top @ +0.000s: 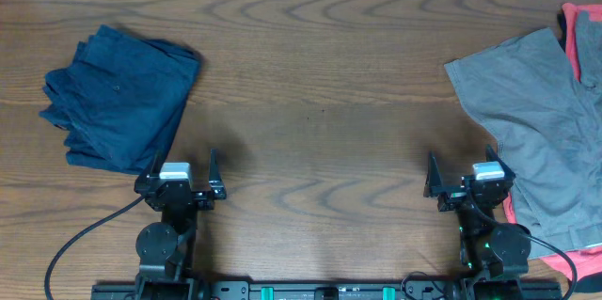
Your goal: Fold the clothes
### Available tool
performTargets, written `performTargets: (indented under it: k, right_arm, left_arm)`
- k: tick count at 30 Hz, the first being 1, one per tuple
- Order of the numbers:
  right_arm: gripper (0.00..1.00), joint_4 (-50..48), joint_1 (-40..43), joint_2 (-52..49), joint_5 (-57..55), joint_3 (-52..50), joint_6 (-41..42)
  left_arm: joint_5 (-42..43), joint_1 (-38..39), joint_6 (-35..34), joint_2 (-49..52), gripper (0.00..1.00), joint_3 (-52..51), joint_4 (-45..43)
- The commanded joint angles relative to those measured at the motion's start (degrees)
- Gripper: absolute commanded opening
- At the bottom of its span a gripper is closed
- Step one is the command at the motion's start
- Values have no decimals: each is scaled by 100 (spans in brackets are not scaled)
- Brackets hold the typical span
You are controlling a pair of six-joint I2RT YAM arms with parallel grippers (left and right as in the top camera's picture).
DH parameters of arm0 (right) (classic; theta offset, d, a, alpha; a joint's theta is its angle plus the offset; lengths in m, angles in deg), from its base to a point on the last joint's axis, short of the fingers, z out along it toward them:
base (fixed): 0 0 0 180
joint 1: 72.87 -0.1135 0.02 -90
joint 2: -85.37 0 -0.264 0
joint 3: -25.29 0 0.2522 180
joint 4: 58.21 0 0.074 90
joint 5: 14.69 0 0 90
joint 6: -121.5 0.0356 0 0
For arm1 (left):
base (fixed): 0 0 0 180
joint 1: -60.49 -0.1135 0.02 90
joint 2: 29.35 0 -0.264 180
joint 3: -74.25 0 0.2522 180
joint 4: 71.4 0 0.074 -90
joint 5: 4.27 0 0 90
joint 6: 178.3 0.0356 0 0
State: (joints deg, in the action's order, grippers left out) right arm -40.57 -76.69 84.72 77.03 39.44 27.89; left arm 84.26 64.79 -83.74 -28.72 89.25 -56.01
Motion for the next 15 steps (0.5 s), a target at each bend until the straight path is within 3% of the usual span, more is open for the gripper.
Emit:
performTargets:
  k: [1, 8, 15]
  right_arm:
    - [99, 20, 44, 26, 24, -7, -72]
    - [99, 22, 44, 7, 28, -7, 498]
    - [99, 374, 44, -245, -7, 289, 772]
  left_arm:
    - [-28, 28, 55, -39, 98, -101, 240]
    - [-2, 28, -389, 114, 98, -98, 243]
    - [546, 28, -496, 732, 98, 380, 348]
